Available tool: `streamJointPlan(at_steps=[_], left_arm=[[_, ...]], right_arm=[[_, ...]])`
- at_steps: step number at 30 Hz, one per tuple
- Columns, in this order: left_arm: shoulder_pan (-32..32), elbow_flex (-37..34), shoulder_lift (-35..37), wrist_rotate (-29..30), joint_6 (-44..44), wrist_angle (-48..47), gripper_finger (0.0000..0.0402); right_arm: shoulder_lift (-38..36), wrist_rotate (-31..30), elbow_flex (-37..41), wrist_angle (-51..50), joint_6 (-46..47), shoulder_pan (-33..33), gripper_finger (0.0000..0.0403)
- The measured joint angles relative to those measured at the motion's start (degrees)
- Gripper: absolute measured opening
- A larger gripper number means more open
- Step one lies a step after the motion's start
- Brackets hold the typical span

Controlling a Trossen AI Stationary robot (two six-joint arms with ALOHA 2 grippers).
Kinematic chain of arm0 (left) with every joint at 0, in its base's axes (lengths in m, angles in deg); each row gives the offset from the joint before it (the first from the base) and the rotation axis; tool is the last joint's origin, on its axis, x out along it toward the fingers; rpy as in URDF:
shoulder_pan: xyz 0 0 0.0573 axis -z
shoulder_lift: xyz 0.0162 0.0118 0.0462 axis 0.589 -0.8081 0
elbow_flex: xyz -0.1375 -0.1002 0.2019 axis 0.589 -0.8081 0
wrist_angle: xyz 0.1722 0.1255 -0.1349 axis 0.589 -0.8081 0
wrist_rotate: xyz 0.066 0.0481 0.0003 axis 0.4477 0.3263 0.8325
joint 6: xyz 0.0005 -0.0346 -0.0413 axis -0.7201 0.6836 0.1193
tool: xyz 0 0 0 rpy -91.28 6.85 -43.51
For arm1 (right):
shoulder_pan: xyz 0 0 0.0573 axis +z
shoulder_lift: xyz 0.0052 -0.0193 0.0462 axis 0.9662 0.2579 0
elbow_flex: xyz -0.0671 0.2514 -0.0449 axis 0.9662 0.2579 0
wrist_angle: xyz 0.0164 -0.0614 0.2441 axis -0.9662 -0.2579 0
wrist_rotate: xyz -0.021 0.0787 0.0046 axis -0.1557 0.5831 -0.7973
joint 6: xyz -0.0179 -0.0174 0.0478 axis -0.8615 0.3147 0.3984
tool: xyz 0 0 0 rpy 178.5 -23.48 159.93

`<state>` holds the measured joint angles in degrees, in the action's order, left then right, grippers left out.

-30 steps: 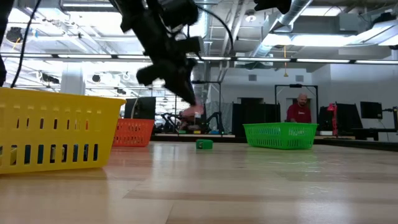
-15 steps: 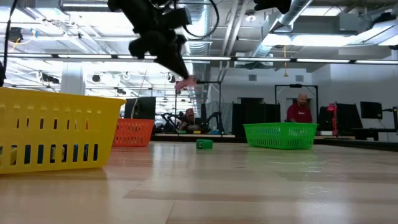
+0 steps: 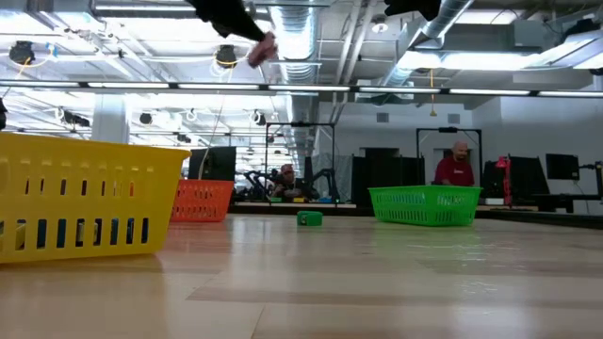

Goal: Pick and place Stapler, Stapler remover, tape
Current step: Put the pink staple remover into the orange basket

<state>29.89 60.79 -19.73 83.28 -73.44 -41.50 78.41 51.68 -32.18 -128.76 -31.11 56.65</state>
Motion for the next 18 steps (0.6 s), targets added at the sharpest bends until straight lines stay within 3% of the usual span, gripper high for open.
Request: streamJointPlan(at_steps=[8, 18], left_arm=[[0.0, -0.7, 1.9, 0.0, 3.7, -7.6, 0.0003], [0.0, -10.6, 1.8, -1.3, 13.3, -9.0, 0.0003]], right_arm=[[0.0, 0.0, 0.0, 0.0, 0.0, 0.0, 0.0131], [0.0, 0.0, 0.0, 0.0, 0.0, 0.0, 0.0131]])
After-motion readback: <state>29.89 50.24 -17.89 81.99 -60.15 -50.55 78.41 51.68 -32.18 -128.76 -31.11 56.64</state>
